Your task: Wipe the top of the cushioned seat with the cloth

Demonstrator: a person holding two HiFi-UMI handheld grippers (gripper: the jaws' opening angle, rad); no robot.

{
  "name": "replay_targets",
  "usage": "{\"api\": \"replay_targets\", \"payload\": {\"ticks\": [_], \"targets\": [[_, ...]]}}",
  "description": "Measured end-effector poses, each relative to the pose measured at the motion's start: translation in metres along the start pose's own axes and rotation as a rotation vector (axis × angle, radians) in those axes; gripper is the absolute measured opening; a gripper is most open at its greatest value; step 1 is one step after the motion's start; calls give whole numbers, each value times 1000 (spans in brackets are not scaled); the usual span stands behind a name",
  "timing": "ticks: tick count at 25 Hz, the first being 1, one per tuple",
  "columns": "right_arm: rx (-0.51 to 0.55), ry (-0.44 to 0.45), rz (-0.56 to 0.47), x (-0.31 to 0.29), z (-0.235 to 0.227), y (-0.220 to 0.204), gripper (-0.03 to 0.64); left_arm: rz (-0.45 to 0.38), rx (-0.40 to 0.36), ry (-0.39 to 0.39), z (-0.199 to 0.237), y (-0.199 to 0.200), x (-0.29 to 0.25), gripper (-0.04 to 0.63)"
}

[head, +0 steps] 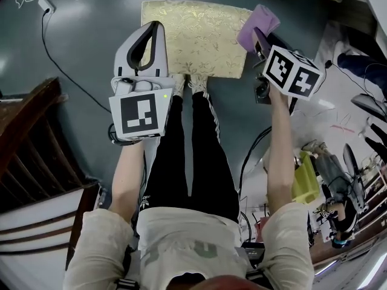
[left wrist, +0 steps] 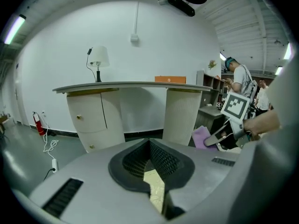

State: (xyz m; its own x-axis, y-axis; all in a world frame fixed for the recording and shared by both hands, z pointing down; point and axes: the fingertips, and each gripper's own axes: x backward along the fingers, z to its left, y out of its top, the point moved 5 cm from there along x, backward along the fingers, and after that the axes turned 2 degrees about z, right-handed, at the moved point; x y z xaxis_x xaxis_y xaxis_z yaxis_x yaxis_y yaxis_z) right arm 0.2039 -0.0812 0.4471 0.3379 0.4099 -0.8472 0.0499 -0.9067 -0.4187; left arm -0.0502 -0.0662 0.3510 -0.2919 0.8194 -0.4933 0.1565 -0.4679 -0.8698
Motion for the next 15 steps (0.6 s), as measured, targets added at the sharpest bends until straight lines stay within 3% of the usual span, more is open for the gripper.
{"api": "replay_targets", "payload": {"ticks": [6,15], "targets": [[40,114,-138,63,49,18,91,-13,11,24,9,7,17,6],[64,250,-137,64,115,12,91,-23,15,88,35,5,41,6]]}}
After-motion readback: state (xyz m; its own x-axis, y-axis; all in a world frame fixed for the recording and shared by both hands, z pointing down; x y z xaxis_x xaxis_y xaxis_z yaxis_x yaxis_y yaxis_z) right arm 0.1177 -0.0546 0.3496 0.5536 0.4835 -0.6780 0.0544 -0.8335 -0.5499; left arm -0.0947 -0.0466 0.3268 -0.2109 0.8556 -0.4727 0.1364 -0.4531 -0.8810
